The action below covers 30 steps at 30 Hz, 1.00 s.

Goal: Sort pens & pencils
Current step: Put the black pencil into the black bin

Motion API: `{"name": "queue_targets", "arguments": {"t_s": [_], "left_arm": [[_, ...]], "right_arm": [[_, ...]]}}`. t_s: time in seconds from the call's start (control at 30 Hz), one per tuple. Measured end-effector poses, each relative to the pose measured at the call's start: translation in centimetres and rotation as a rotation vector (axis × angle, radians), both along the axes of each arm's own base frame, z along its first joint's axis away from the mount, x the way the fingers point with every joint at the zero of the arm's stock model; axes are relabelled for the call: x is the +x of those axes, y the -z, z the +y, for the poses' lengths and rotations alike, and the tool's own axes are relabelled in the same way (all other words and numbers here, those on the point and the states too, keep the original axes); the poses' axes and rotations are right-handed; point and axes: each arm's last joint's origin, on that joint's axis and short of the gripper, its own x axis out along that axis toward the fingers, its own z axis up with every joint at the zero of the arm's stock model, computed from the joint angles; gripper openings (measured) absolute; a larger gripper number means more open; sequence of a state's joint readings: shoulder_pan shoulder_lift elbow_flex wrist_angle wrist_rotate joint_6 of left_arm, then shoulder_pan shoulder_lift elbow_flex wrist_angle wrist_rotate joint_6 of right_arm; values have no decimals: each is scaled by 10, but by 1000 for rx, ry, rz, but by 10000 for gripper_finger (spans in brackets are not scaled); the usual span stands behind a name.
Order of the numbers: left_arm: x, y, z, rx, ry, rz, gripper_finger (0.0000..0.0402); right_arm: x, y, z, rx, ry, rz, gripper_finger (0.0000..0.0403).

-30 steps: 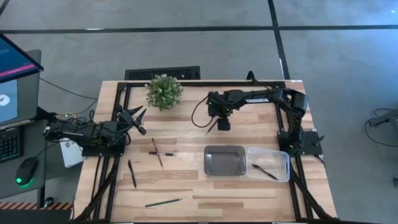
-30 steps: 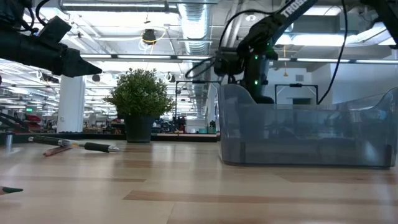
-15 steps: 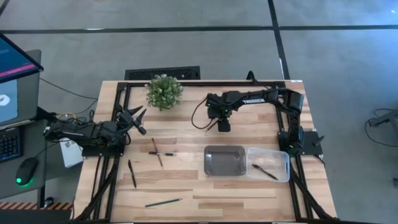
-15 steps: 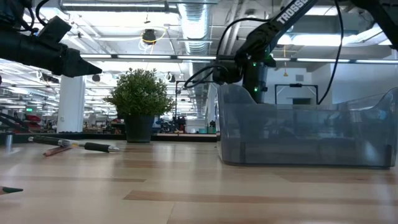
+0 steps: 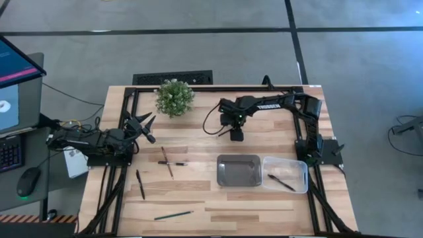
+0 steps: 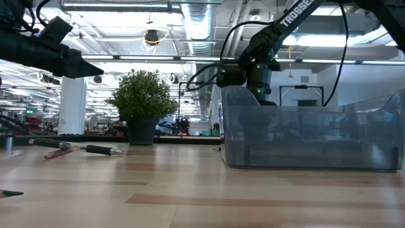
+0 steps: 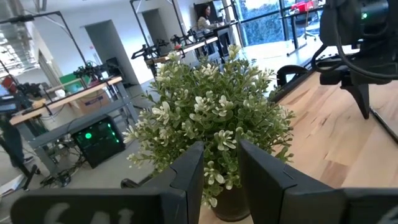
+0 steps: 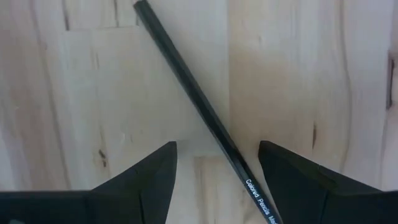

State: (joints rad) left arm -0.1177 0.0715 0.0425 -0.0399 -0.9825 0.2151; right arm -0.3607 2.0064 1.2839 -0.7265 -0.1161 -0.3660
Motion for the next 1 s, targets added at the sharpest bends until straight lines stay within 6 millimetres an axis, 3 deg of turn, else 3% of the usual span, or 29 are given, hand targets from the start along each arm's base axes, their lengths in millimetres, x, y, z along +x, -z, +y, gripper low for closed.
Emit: {"name": "queue_targets", "arguments": {"t_s": [0.23, 1.0], "left_arm": [[0, 0, 0, -1, 0, -1, 91], [0, 0, 0, -12, -1, -14, 91]], "right_arm": [[2, 7, 3, -36, -6, 39, 249], [4, 8, 12, -42, -41, 37, 117]]}}
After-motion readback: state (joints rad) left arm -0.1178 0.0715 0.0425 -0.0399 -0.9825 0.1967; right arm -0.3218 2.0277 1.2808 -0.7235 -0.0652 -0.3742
